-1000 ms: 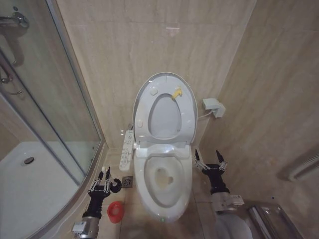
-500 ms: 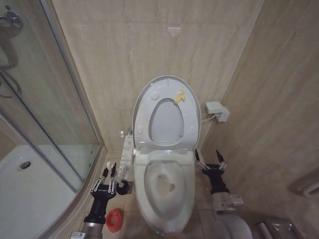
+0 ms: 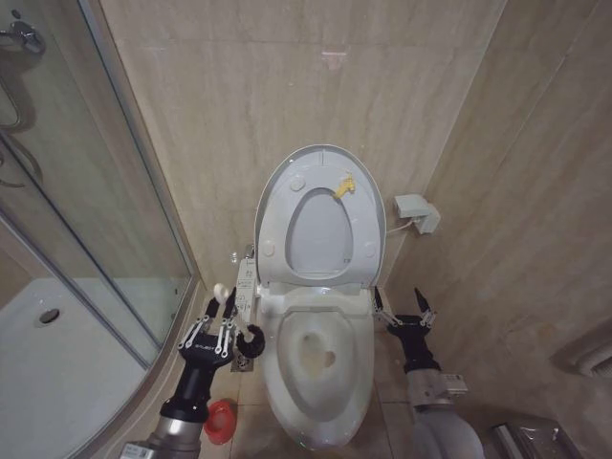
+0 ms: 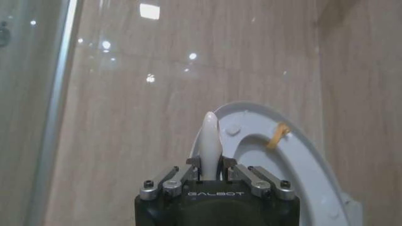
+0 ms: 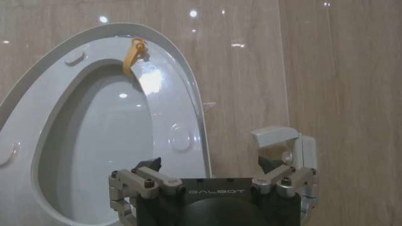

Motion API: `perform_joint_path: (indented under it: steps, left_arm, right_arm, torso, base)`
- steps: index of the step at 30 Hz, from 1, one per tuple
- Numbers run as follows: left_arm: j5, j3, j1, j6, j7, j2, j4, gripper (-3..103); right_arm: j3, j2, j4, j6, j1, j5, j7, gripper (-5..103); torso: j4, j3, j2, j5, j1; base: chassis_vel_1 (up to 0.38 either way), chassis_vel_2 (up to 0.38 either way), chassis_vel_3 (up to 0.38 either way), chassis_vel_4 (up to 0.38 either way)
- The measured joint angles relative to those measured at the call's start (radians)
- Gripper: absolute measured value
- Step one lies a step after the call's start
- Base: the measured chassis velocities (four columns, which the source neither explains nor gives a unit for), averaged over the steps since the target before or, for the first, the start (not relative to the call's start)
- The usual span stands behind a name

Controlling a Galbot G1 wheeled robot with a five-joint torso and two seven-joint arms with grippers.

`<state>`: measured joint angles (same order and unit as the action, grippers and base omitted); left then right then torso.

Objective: Open the toilet lid, clean the toilet bowl with a toilet brush, close the toilet lid, and flush.

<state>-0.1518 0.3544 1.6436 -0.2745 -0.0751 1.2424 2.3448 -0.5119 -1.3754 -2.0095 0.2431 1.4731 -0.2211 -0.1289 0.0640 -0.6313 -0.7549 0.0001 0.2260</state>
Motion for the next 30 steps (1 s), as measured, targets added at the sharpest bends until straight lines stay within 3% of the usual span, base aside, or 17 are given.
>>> perform_joint_path:
  steps: [8,19,27,30]
  left_arm:
    - [-0.054,-0.046,-0.132,0.005,0.034,-0.020,-0.095,21]
    - [-0.116,-0.206,-0.317,0.003,0.046,-0.030,-0.283,21]
    - [-0.146,-0.307,-0.453,-0.029,0.058,-0.007,-0.442,21]
    - [-0.143,-0.346,-0.531,-0.055,0.058,0.013,-0.560,21]
  right_arm:
    - [0.000,0.000,0.000,0.000,0.000,0.000,0.000,100]
    - [0.000,0.000,0.000,0.000,0.000,0.000,0.000,100]
    - [0.000,0.000,0.000,0.000,0.000,0.000,0.000,100]
    - [0.000,0.000,0.000,0.000,0.000,0.000,0.000,100]
  torso:
    - [-0.0002,0.000,0.000,-0.0001,0.000]
    - [-0.0001,0.000,0.000,0.0000,0.000]
    - [-0.0001,0.000,0.000,0.0000,0.000]
    - [-0.0001,0.000,0.000,0.0000,0.000]
  base:
    - [0.000,0.000,0.000,0.000]
    - [0.000,0.000,0.000,0.000]
    - [0.000,0.000,0.000,0.000]
    - [0.000,0.000,0.000,0.000]
